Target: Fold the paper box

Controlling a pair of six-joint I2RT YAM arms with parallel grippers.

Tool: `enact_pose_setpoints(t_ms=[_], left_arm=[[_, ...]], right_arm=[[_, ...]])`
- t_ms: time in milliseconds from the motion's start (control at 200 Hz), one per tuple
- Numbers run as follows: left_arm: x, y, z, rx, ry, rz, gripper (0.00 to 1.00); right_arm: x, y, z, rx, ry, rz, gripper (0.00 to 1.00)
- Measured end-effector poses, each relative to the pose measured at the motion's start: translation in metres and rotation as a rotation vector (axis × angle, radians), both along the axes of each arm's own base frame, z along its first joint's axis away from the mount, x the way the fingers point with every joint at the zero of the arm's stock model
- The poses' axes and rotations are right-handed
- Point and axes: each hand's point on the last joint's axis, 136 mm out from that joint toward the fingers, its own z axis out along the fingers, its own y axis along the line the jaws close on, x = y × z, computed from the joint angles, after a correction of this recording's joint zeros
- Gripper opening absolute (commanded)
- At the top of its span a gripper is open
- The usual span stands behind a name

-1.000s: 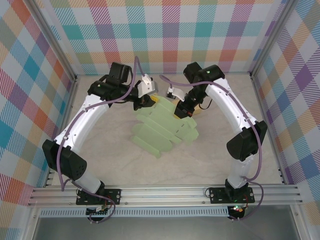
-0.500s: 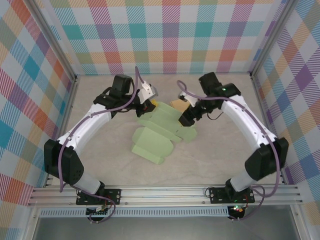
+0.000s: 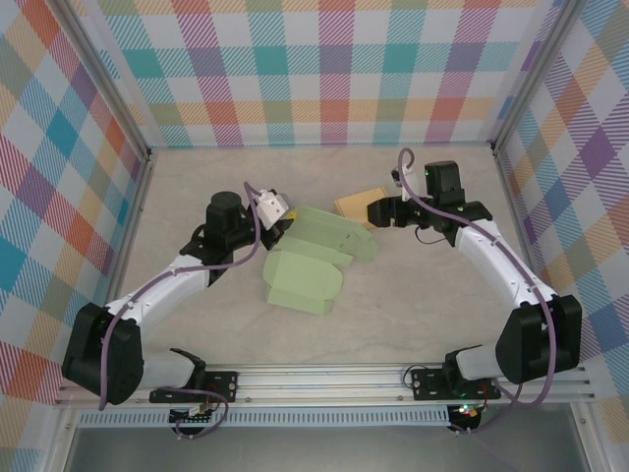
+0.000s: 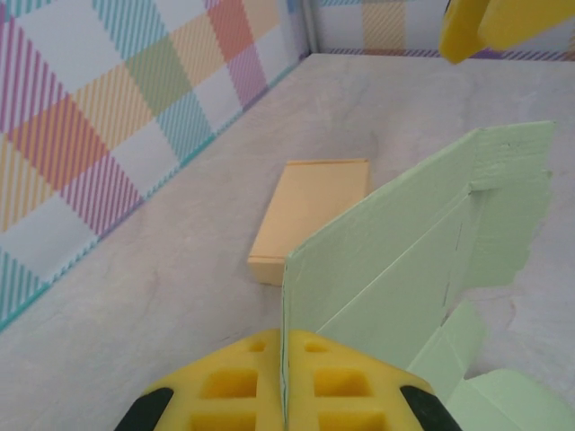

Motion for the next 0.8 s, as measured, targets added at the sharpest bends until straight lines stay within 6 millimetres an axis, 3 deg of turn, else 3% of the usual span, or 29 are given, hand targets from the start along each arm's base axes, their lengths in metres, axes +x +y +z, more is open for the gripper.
enact_pose_setpoints(t_ms=[210,535,800], left_arm=[[0.006,0.014,-0.017,0.007,-0.027,0.093,0.01],[0.006,0.023,-0.034,0.000,-0.023,0.146,0.01],[0.004,0.027,-0.043,-0.006,-0.005,0.161,0.01]], right_arm=[[0.011,0.016,0.007,0.092,-0.002,0.012,0.62],[0.000,0.055,-0.035,0.003,0.029,0.137,0.57],[0.010,0.066,-0.077,-0.138,0.039,0.164,0.50]])
